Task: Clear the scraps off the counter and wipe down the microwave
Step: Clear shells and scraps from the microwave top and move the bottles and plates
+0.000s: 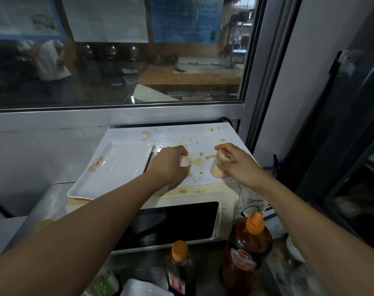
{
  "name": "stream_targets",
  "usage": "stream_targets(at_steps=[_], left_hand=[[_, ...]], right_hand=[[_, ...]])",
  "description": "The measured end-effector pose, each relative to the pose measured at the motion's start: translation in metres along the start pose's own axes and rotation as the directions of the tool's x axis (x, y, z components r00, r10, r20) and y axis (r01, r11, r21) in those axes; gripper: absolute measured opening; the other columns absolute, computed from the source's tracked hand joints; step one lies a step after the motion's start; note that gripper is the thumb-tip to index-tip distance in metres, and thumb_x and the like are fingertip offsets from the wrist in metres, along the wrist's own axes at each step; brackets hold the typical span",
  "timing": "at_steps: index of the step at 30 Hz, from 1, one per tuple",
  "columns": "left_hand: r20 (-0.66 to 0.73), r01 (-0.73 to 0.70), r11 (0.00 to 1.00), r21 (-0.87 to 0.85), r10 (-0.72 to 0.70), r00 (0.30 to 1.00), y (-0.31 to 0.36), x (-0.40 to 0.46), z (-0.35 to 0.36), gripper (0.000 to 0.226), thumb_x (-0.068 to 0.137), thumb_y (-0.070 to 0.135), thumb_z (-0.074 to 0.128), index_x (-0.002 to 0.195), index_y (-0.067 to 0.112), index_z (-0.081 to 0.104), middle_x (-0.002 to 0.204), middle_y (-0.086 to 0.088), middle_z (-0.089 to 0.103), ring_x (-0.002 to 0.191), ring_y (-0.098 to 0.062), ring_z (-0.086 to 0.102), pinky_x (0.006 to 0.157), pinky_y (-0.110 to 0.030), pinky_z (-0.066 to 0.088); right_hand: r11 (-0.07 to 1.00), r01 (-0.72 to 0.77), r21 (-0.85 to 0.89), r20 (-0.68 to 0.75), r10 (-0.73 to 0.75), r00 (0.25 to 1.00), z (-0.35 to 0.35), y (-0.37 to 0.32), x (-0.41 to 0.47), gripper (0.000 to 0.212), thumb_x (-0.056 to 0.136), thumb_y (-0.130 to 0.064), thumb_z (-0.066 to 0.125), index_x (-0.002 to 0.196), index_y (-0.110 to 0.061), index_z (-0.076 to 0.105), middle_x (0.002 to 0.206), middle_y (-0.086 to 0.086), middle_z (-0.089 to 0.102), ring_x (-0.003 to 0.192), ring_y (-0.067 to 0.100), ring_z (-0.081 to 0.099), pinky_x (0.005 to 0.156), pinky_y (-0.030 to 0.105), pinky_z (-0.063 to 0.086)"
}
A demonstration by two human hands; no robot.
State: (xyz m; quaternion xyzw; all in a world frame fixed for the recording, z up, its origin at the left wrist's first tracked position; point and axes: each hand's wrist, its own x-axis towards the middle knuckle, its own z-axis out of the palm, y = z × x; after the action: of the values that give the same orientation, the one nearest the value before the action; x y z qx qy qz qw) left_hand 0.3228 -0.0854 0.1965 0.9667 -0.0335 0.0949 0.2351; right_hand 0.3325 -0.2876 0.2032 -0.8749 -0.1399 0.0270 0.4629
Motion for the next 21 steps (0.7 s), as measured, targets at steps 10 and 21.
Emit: stream_targets(at_steps=[10,21], left_hand=[[-0.001,-0.021,1.0,0.003,0.021,1.0,0.002,-0.002,-0.001,0.039,0.083,0.031,0.066,0.119,0.018,0.058,0.113,-0.003,0.066,0.103,-0.021,0.059,0.082,-0.028,0.045],[-0.04,-0.04,0.999,-0.003,0.04,0.998,0.004,-0.007,-0.002,0.039,0.084,0.031,0.065,0.12,0.016,0.059,0.112,-0.003,0.066,0.104,-0.021,0.059,0.082,-0.026,0.042]], right_hand=[[0.996,0.065,-0.062,0.081,-0.06,0.995,0.008,0.006,-0.006,0.043,0.094,-0.016,0.047,0.136,-0.023,0.041,0.132,-0.001,0.042,0.118,0.015,0.043,0.09,0.024,0.037],[0.953,0.18,-0.242,0.153,-0.145,0.977,0.018,0.013,-0.012,0.048,0.098,-0.021,0.034,0.145,-0.025,0.023,0.134,0.0,0.032,0.128,0.014,0.027,0.098,0.024,0.024]])
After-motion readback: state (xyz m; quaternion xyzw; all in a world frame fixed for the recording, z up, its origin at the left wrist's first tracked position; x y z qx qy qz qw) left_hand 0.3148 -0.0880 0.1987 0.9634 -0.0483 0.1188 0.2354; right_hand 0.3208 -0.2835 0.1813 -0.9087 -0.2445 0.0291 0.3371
